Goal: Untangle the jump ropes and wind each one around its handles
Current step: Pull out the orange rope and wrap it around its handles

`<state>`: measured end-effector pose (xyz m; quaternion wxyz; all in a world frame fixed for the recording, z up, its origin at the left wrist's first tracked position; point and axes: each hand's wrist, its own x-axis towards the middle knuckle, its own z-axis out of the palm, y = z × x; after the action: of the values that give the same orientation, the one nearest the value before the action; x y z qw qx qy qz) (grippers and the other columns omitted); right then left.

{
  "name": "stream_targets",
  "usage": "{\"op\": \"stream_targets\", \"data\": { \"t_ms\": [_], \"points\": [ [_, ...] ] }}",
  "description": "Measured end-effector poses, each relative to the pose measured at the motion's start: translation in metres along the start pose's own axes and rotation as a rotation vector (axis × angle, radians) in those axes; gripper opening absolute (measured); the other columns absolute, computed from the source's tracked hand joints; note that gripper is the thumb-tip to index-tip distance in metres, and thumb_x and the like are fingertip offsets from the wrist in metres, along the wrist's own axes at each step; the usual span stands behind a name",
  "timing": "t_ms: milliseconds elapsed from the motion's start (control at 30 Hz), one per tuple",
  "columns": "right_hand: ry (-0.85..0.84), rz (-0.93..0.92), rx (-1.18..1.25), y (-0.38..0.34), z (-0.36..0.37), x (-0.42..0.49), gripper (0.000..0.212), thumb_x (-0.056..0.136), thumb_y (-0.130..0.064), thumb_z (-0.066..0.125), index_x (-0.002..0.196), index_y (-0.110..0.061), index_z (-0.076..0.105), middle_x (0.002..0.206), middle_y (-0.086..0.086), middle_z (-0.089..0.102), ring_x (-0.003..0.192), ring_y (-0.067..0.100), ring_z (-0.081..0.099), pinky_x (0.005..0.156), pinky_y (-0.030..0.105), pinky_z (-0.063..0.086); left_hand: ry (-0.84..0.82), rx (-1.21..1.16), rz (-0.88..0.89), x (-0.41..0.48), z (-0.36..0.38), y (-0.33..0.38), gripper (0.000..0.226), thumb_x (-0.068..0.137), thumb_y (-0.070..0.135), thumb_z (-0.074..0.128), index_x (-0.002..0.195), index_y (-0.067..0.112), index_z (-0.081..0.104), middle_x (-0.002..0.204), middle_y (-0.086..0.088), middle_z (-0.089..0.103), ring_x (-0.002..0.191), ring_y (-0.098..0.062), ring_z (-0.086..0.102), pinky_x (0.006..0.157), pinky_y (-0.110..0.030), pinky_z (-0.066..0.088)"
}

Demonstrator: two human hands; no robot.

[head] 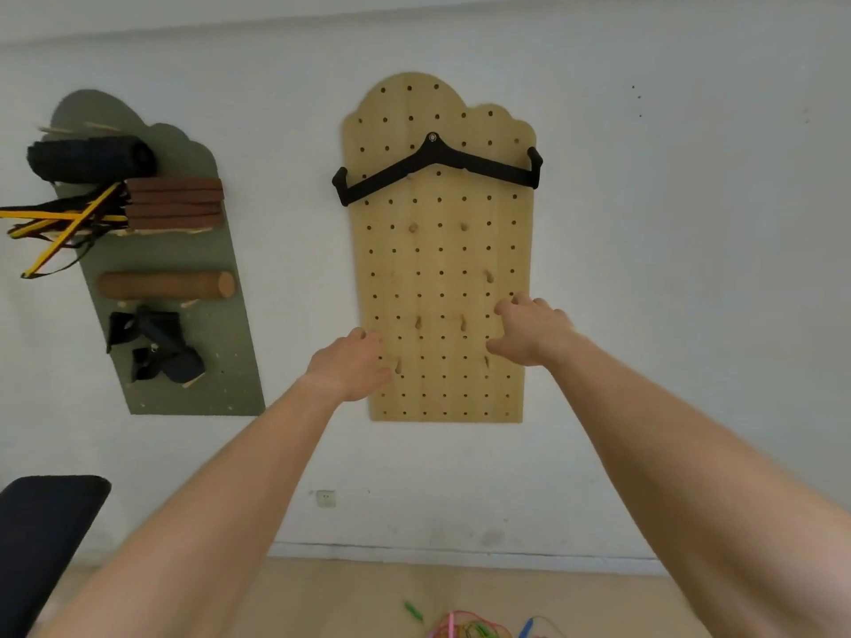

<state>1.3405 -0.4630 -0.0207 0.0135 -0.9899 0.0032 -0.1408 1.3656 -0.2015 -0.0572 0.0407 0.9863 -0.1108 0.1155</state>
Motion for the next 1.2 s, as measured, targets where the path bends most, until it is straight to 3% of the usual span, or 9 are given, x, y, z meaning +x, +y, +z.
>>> {"op": "stream_targets", "data": {
  "t_ms": [400, 767, 967, 1200],
  "points": [
    [-0.083, -0.110, -0.010, 0.048, 0.062, 0.180, 0.064, 0.089, -0.046, 0.056, 0.146, -0.019, 0.040, 0.150, 0.011, 0.038, 0.135, 0.033, 0.037, 0.102, 0.051, 0.044, -0.067, -0.050, -0.062, 0.170, 0.043, 0.026, 0.069, 0.095, 0.049, 0.056, 0.152, 0.022, 0.029, 0.149, -0.001, 0.039, 0.114, -0.023, 0.058, 0.092, -0.043, 0.051],
    [-0.143, 0.042, 0.061, 0.013, 0.153, 0.243, 0.065, 0.091, -0.043, 0.056, 0.149, -0.020, 0.037, 0.147, 0.010, 0.039, 0.135, 0.032, 0.038, 0.100, 0.049, 0.046, -0.215, -0.064, 0.068, 0.264, 0.129, -0.041, 0.067, 0.096, 0.043, 0.055, 0.153, 0.021, 0.029, 0.152, 0.000, 0.037, 0.121, -0.022, 0.054, 0.097, -0.043, 0.049],
    [-0.251, 0.069, 0.081, 0.011, 0.246, 0.250, 0.060, 0.090, -0.042, 0.057, 0.143, -0.018, 0.042, 0.145, 0.010, 0.039, 0.133, 0.033, 0.039, 0.097, 0.048, 0.047, -0.326, -0.071, 0.090, 0.280, 0.216, -0.051, 0.068, 0.095, 0.046, 0.056, 0.153, 0.022, 0.029, 0.153, 0.001, 0.037, 0.126, -0.022, 0.051, 0.099, -0.044, 0.047],
    [-0.397, 0.068, 0.079, 0.039, 0.413, 0.217, 0.064, 0.092, -0.046, 0.058, 0.146, -0.018, 0.040, 0.147, 0.009, 0.038, 0.134, 0.033, 0.038, 0.100, 0.049, 0.043, -0.439, -0.086, 0.071, 0.255, 0.387, -0.032, 0.066, 0.097, 0.045, 0.054, 0.153, 0.023, 0.029, 0.151, -0.002, 0.039, 0.128, -0.026, 0.051, 0.100, -0.045, 0.047]
  ]
}}
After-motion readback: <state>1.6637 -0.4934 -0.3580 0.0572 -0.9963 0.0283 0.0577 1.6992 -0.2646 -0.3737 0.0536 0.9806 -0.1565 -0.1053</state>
